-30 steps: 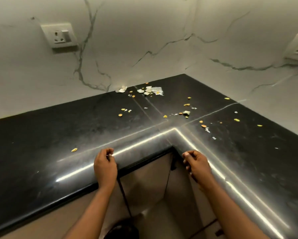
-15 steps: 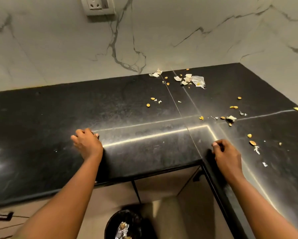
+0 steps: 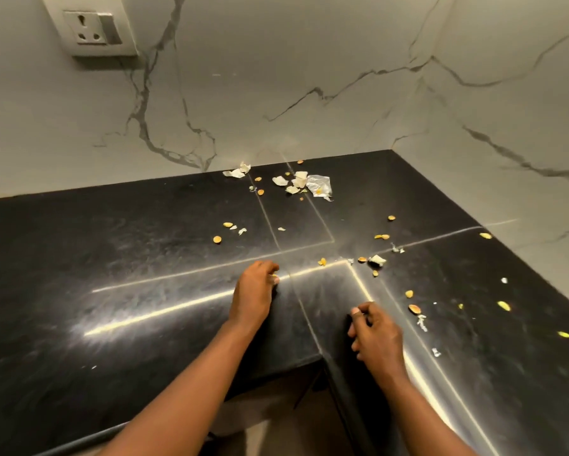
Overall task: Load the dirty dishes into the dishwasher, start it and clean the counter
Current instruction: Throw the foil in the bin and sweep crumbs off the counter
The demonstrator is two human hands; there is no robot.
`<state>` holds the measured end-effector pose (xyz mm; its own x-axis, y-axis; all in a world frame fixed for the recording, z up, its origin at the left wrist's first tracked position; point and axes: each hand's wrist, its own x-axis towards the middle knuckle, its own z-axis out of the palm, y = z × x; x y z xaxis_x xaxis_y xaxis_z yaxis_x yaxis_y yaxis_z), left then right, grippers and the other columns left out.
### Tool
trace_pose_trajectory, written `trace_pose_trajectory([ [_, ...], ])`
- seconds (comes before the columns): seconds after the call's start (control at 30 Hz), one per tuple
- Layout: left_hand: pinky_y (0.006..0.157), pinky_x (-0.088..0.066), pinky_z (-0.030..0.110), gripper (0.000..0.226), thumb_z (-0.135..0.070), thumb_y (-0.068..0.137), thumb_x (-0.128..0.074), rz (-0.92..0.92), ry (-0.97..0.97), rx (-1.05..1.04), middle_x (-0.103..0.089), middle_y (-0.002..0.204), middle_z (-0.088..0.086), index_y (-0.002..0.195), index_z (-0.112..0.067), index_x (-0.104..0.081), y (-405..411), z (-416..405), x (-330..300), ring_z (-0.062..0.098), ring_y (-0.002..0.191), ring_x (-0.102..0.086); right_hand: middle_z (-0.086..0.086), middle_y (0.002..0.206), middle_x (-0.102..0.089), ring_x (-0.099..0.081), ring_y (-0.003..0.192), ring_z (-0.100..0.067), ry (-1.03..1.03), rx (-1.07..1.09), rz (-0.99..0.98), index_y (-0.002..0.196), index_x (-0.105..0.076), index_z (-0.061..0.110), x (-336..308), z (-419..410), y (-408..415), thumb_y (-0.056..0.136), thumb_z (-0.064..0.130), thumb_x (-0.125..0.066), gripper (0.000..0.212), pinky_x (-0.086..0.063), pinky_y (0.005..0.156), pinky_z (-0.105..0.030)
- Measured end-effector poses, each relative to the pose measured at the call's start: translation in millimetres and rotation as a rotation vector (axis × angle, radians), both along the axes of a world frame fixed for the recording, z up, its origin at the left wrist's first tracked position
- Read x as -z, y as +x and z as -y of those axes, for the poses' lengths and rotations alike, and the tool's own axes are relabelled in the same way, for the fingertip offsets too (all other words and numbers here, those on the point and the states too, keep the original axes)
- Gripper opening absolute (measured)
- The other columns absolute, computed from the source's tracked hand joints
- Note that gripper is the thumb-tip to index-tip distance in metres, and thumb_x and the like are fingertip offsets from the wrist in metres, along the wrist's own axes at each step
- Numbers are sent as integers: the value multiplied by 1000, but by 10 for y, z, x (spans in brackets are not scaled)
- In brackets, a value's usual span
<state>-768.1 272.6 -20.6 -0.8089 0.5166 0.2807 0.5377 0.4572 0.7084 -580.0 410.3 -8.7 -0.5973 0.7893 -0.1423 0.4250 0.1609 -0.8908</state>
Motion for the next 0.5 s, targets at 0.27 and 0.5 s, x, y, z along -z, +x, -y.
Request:
trace_pose_trajectory([
  [0.27,100,-36,46,35,-12,87,-61,-171,-12,-498,-51,130,23,119,-1,-55,-593,114,-32,42,116,-46,0,75,-65,-59,62,-18,202,198,-82,87,-63,18,43,-249,232,95,16,-59,10,-45,59,-32],
  [0.5,116,0,51,78,-45,96,-45,84,-398,-422,-11,154,29,145,9,-18,-877,7,158,42,144,-3,-29,151,-28,-22,140,-43,420,628,587,143,-36,-4,243,-913,686,94,47,-51,72,-20,111,-53],
])
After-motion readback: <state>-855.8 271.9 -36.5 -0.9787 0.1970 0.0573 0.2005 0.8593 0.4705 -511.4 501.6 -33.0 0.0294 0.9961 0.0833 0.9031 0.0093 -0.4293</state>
